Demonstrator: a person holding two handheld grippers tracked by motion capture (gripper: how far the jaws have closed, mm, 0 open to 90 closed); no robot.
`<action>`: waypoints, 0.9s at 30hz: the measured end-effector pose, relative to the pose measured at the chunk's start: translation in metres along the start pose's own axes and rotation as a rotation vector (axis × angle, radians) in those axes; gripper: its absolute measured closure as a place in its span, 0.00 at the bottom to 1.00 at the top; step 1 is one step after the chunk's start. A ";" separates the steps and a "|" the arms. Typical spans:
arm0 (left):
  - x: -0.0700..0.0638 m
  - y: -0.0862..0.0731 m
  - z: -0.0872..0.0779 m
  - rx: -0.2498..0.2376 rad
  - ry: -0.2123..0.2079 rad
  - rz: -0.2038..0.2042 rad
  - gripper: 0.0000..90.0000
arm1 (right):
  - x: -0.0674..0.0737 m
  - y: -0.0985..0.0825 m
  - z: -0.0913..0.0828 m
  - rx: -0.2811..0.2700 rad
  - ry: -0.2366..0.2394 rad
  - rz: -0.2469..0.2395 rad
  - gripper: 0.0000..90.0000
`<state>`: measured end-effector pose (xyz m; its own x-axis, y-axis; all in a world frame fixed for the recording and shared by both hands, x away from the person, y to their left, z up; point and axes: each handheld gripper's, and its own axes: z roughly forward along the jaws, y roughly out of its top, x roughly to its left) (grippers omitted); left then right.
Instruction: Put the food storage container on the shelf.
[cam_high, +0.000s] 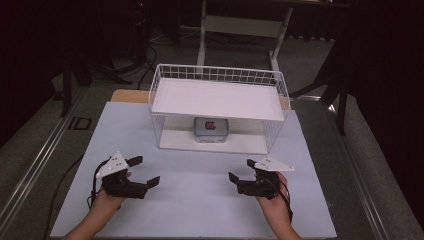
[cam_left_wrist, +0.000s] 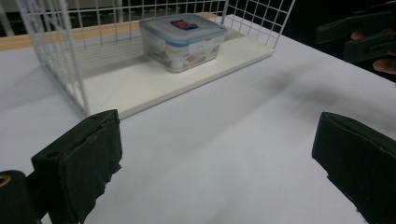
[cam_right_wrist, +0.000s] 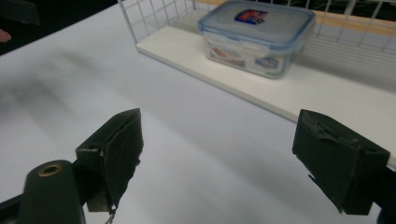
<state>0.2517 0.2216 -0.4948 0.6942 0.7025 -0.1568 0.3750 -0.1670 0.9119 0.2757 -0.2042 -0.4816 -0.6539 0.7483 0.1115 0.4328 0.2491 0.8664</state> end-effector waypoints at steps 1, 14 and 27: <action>0.001 -0.001 -0.002 0.002 0.001 -0.001 0.03 | -0.001 -0.002 -0.003 -0.008 0.011 0.006 0.18; 0.007 -0.018 -0.023 0.017 0.021 -0.016 0.03 | -0.006 -0.026 -0.027 -0.011 0.045 0.003 0.18; 0.015 -0.036 -0.033 0.034 0.050 -0.033 0.03 | -0.018 -0.043 -0.041 -0.031 0.029 0.001 0.18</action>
<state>0.2285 0.2604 -0.5173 0.6501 0.7414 -0.1665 0.4179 -0.1659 0.8932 0.2433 -0.2535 -0.5015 -0.6713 0.7304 0.1256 0.4144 0.2294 0.8807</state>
